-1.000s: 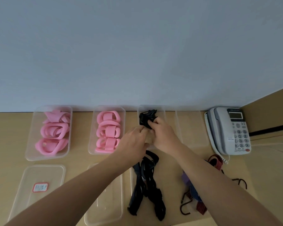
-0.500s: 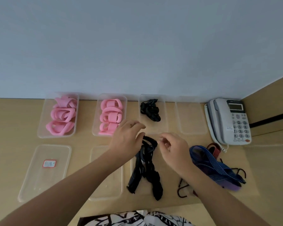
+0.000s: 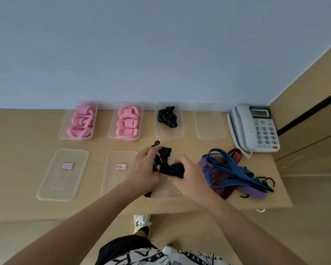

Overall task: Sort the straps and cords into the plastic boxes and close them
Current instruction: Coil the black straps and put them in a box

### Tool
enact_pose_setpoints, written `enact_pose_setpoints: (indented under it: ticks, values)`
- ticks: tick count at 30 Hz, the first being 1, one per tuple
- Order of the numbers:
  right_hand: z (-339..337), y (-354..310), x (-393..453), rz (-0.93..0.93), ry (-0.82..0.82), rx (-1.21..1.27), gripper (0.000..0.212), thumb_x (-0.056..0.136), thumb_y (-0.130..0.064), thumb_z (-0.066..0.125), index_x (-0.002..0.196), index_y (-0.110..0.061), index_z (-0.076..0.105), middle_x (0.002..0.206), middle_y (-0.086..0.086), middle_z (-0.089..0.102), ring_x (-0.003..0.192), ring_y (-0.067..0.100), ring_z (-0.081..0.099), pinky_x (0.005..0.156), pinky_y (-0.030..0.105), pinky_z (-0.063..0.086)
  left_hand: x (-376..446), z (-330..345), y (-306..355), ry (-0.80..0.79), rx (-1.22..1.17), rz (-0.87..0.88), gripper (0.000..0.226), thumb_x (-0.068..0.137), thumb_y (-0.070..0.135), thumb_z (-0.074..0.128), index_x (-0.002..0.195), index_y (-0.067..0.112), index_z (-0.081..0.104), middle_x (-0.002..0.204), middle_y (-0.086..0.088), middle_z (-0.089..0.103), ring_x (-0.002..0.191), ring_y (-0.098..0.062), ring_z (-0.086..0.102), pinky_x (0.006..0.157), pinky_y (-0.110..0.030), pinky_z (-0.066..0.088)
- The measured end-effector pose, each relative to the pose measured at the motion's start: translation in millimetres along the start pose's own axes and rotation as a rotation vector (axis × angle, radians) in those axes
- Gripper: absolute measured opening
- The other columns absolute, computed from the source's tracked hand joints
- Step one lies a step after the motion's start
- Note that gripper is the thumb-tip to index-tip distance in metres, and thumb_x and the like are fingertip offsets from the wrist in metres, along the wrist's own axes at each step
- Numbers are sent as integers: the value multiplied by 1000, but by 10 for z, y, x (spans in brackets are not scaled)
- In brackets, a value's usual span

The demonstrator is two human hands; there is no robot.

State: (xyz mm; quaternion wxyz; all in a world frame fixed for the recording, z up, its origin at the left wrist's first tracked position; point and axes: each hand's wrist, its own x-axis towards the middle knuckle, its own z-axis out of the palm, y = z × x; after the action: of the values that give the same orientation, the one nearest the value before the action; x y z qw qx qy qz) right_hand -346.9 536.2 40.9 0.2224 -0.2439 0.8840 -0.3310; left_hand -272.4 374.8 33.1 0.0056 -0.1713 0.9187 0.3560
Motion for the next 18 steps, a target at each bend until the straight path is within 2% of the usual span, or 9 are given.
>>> enact_pose_setpoints:
  ticks: [2,3,4,6,8,11,13,15,18]
  values:
    - [-246,-167,-107,-10,54,188,25,81,-16,77,92,-23,56,88,-3,69,82,20,67,69,33,54,-48,-94,160,-47,-42,178,81,72,2,63,148,26,44,145,6,51,125,-11,50,99,-16,37]
    - [-376,-261,-166,-30,67,280,25,80,-14,78,90,-25,58,87,0,70,78,20,70,66,32,57,-72,-139,250,-54,-65,229,80,73,1,68,145,28,47,137,10,56,116,-5,53,92,-13,41]
    - [-505,-356,-223,-61,80,354,28,79,-12,80,89,-28,60,87,2,71,74,20,72,64,31,59,-105,-187,353,-35,-105,247,71,74,4,75,138,29,54,125,13,62,105,-3,57,85,-16,46]
    - [-739,-533,-347,-130,114,432,33,76,-7,83,91,-29,64,91,5,72,72,22,72,65,31,61,-196,-314,581,48,-255,219,40,81,10,80,115,27,67,98,10,71,87,-12,66,79,-30,55]
    - [-952,-691,-483,-197,113,523,41,73,-4,85,101,-28,67,96,6,74,70,22,72,66,32,61,-295,-506,802,100,-455,185,23,86,4,75,99,23,71,85,4,74,82,-16,71,80,-33,58]
    - [-1246,-861,-665,-290,58,632,53,73,-8,84,117,-30,67,97,4,76,73,20,73,69,27,57,-492,-854,1083,113,-651,182,17,93,2,67,102,15,73,78,-13,72,76,-26,72,72,-34,59]
    - [-1399,-952,-775,-308,70,650,60,73,-14,86,125,-32,62,100,3,76,79,21,73,74,31,58,-663,-1049,1243,142,-711,204,15,96,8,66,106,16,72,70,-15,66,65,-31,67,63,-36,56]
    - [-1500,-1059,-902,-308,147,604,61,71,-19,88,123,-35,61,105,0,73,82,22,75,75,31,59,-833,-1183,1383,192,-711,215,11,96,12,68,105,17,71,65,-14,61,56,-30,61,60,-39,53]
    - [-1565,-1222,-1088,-360,247,595,51,74,-12,86,114,-32,62,104,0,69,68,21,75,62,20,56,-1044,-1326,1530,258,-703,231,7,96,12,67,95,17,72,63,-9,59,50,-27,56,53,-38,51]
